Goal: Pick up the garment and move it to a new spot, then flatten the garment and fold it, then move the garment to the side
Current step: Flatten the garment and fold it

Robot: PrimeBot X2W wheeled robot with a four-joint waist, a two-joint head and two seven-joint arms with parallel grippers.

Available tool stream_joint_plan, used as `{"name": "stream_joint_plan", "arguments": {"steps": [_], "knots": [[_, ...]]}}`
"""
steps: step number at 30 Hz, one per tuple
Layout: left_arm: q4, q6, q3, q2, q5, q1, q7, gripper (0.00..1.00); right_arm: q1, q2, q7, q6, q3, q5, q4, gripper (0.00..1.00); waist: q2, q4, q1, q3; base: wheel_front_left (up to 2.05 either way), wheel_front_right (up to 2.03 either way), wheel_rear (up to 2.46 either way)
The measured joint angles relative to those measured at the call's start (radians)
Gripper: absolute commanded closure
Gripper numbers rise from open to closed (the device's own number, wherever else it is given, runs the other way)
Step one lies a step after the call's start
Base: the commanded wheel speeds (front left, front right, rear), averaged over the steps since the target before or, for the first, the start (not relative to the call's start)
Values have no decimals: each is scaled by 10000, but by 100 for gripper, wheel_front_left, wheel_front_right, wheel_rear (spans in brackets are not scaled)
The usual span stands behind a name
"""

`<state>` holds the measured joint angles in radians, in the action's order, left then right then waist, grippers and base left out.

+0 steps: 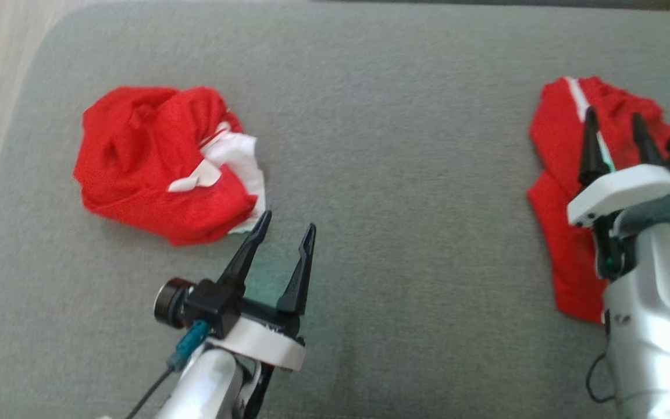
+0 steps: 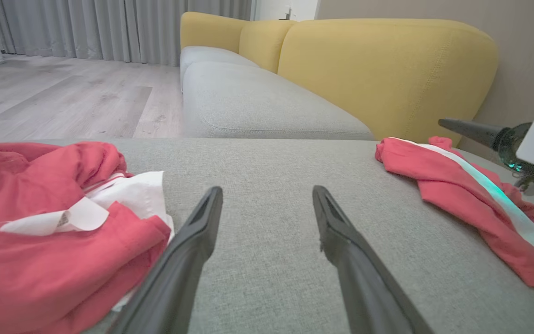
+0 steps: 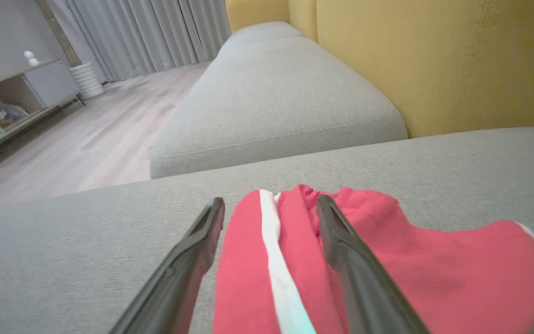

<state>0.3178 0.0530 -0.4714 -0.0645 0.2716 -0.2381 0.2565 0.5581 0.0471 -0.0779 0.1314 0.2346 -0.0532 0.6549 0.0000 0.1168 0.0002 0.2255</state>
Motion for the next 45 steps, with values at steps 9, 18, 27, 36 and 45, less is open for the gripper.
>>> {"name": "stream_joint_plan", "arguments": {"steps": [9, 18, 27, 36, 45], "knots": [[44, 90, 117, 111, -82, -199, 0, 0, 833, 17, 146, 0, 558, 690, 1739, 100, 0, 465, -1, 328, 0, 0, 0], [186, 90, 205, 134, -86, -205, 0, 0, 1387, 61, -1183, 0, -1060, -165, 2353, 100, 0, 334, -2, 172, 0, 0, 0], [255, 90, 222, 136, -12, -191, 0, 0, 872, 157, -1170, 0, -5889, -1918, 1419, 100, 0, 48, -3, -374, 0, 0, 0], [324, 82, 247, 136, 117, 88, 0, 0, -815, 146, -288, 0, -8746, -3235, 161, 0, 0, -233, -4, -891, 0, 0, 0], [276, 79, 623, 134, 115, 442, 0, 0, -1138, 148, -1538, 0, -6077, -2654, -1035, 0, 0, -977, -3, -1344, 0, 0, 0]]}}
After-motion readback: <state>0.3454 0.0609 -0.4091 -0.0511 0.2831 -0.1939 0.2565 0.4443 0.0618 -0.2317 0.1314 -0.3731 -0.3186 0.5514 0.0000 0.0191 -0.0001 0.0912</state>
